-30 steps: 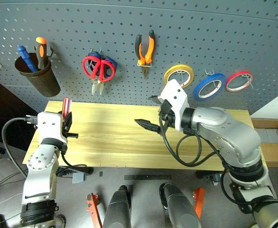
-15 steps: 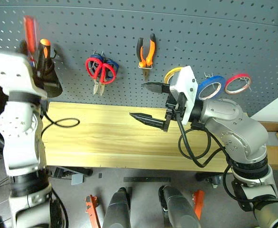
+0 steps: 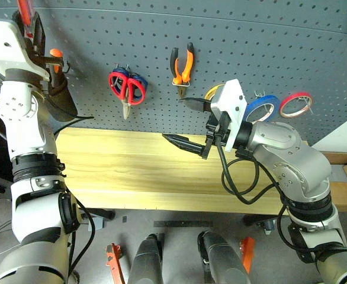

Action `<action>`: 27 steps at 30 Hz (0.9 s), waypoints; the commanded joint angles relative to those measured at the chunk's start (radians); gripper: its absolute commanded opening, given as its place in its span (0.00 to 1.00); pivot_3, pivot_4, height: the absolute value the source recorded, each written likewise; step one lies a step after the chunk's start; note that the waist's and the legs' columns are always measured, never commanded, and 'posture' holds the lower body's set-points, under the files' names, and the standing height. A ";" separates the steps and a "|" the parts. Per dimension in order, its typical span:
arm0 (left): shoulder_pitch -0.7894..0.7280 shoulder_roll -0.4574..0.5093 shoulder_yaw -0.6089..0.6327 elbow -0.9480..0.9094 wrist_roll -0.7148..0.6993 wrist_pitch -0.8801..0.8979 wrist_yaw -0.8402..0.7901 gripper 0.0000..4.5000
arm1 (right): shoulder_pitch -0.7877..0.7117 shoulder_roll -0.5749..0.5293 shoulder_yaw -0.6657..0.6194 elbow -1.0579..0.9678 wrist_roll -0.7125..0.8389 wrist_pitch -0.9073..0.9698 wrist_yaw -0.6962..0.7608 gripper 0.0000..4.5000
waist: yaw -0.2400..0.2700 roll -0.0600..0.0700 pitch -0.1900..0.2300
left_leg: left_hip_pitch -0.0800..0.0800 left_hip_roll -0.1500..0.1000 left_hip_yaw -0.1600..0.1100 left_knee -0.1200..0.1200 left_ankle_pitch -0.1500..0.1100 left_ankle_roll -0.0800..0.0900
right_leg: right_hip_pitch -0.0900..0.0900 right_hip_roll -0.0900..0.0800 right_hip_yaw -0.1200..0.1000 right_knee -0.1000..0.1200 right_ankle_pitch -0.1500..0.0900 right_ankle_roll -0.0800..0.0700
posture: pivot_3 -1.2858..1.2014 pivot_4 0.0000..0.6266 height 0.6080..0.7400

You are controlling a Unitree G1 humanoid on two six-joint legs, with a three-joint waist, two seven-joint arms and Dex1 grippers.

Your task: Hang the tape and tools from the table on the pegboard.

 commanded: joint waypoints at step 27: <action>0.503 -0.081 -0.184 -1.008 -0.366 0.779 -0.121 0.91 | 0.216 -0.105 -0.111 -0.141 0.068 0.037 -0.054 1.00 | -0.017 0.008 -0.016 | 0.002 0.001 0.000 0.004 0.000 0.000 | 0.002 0.003 0.003 0.006 0.000 0.000 | 0.49 0.27 1.00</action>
